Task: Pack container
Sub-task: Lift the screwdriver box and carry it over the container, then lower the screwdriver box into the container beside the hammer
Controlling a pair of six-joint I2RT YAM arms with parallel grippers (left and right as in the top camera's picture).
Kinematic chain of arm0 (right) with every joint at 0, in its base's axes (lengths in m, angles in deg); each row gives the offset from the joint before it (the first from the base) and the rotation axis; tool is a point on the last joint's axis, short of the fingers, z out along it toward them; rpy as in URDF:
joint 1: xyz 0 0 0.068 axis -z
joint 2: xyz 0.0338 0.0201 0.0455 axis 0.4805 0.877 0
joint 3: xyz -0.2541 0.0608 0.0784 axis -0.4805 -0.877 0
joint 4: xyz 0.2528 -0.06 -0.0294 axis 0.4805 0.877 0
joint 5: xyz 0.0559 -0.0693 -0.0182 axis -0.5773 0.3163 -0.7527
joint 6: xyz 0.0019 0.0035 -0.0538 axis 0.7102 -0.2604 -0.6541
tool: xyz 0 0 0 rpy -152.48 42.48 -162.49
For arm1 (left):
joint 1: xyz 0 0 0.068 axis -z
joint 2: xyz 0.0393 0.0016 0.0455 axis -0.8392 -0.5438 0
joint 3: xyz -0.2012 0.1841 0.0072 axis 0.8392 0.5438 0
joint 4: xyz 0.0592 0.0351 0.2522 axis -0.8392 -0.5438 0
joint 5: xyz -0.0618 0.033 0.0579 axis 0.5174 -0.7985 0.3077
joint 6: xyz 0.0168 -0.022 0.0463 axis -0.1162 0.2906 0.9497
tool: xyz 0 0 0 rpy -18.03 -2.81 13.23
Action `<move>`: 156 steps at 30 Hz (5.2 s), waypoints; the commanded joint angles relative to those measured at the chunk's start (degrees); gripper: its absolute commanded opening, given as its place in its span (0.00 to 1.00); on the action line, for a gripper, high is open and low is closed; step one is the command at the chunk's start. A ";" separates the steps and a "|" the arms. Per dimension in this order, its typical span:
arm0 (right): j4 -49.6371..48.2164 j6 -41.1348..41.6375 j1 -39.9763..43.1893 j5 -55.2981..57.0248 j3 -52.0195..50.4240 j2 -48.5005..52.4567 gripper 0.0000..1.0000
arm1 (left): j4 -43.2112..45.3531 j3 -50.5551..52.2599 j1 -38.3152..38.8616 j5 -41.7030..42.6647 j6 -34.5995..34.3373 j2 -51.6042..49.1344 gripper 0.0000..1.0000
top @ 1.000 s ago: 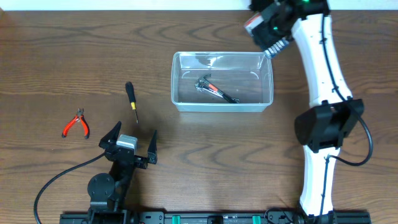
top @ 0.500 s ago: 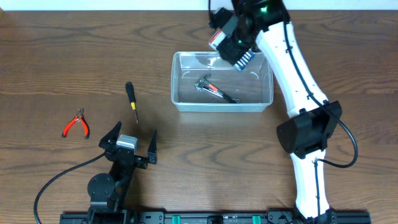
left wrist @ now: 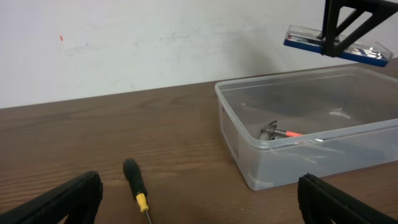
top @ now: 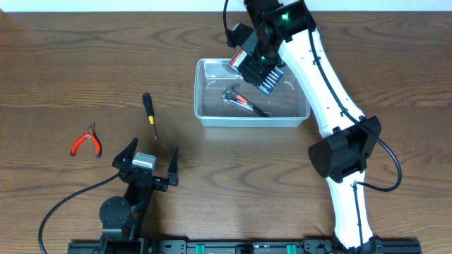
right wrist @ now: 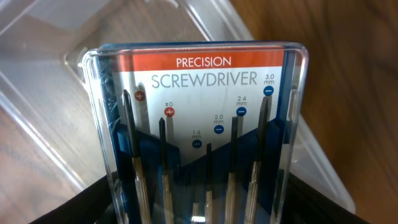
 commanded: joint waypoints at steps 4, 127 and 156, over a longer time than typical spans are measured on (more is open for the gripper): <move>2.38 0.22 -0.33 -0.50 1.29 0.66 0.44 | -1.46 1.33 -0.24 1.36 -0.52 0.35 0.98; -16.72 0.17 4.57 0.15 -27.50 2.40 0.57 | -1.46 1.33 -0.24 1.36 -0.52 0.35 0.98; -18.01 0.17 4.59 0.17 -27.50 2.40 0.71 | -1.46 1.33 -0.24 1.36 -0.52 0.35 0.98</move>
